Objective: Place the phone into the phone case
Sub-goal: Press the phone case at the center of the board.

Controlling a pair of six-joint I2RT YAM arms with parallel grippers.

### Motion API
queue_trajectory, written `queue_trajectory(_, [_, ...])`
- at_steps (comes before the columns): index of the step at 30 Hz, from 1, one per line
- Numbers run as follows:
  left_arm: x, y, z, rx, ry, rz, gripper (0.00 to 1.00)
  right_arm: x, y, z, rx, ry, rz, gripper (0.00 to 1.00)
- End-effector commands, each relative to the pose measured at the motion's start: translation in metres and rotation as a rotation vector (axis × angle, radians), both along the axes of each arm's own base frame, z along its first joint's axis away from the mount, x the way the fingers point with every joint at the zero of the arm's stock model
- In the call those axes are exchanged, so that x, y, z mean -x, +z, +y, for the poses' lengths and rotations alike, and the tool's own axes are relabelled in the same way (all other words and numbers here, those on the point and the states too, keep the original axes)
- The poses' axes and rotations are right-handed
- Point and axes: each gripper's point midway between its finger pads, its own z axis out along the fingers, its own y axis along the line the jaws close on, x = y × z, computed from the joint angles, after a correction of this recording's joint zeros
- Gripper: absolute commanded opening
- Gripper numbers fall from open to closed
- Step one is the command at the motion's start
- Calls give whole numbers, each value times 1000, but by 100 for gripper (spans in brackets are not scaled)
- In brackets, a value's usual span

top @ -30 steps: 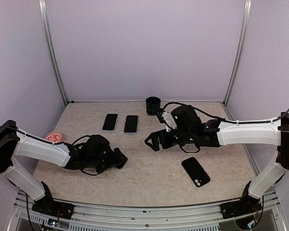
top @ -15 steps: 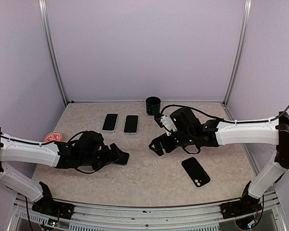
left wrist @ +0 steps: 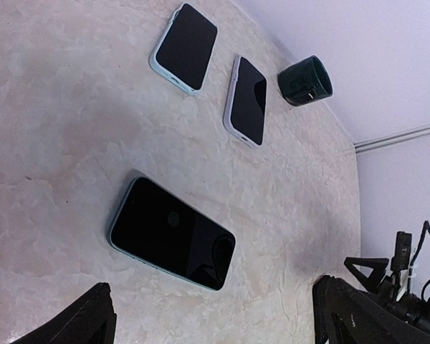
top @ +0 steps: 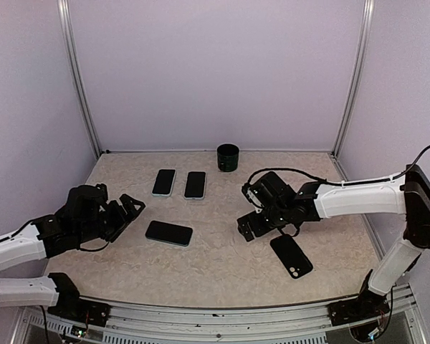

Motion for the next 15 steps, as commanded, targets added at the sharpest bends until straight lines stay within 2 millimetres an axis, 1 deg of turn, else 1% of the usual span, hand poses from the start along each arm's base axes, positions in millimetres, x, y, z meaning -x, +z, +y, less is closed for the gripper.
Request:
queue_trajectory(1, [2, 0, 5, -44, -46, 0, 99, 20, -11, -41, 18, -132, 62, 99])
queue_trajectory(4, [2, 0, 1, -55, -75, 1, 99, 31, -17, -56, 13, -168, 78, 98])
queue_trajectory(7, [2, -1, -5, -54, -104, 3, 99, 39, -22, -65, 7, -182, 93, 93])
queue_trajectory(12, [-1, 4, -11, -72, -158, -17, 99, 49, -38, -71, 14, -184, 125, 82])
queue_trajectory(15, [-5, 8, -12, -117, -187, -33, 99, 53, -48, -72, 16, -177, 144, 73])
